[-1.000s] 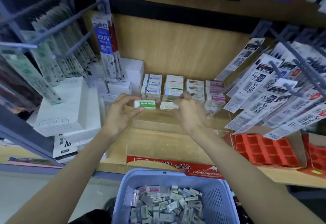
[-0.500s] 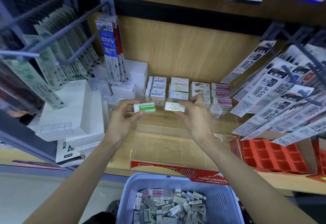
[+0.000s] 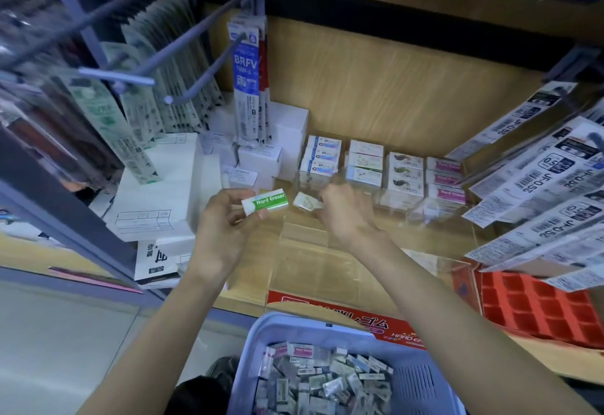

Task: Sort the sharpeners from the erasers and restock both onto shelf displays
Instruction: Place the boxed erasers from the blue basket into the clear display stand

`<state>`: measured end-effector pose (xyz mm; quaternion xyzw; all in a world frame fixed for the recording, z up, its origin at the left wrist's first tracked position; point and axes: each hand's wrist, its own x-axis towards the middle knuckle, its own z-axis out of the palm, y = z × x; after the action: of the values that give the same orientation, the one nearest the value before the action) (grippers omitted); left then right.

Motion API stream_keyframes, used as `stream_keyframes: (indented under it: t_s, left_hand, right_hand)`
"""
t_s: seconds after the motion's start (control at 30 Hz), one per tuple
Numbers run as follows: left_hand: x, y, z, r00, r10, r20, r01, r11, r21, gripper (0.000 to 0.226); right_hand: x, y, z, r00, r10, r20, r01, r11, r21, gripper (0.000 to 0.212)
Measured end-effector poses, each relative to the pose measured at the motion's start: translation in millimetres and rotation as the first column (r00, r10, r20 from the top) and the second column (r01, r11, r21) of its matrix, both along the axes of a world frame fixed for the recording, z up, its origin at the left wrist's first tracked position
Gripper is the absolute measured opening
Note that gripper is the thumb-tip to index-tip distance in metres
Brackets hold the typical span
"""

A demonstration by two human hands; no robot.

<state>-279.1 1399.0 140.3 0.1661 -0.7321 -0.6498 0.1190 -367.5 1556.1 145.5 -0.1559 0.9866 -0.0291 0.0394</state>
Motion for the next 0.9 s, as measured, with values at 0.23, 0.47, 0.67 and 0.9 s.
stream_keyframes:
  t_s: [0.23,0.47,0.67,0.9]
  left_hand:
    - [0.9,-0.1,3.3,1.000,-0.022,0.019,0.022,1.000,0.008,0.025]
    - [8.4,-0.3,15.6,0.998,-0.061,-0.005,0.061,0.997,0.045,0.024]
    - [24.7,9.8,37.8,0.945,-0.321,-0.060,0.325,0.944,0.062,0.028]
    - [56.9,30.7,33.5,0.913,-0.402,-0.073,0.405,0.913,0.044,0.031]
  right_hand:
    - [-1.3,-11.4,2.9,0.995,0.019,-0.093,-0.006,0.991,0.137,0.025]
    - [14.5,26.2,15.9,0.990,-0.127,0.059,0.133,0.723,-0.678,0.029]
    - [71.6,51.5,53.1,0.936,0.244,0.253,0.050,0.621,-0.782,0.059]
    - [107.3,55.5,45.2,0.965,0.243,-0.098,-0.235,0.639,-0.732,0.032]
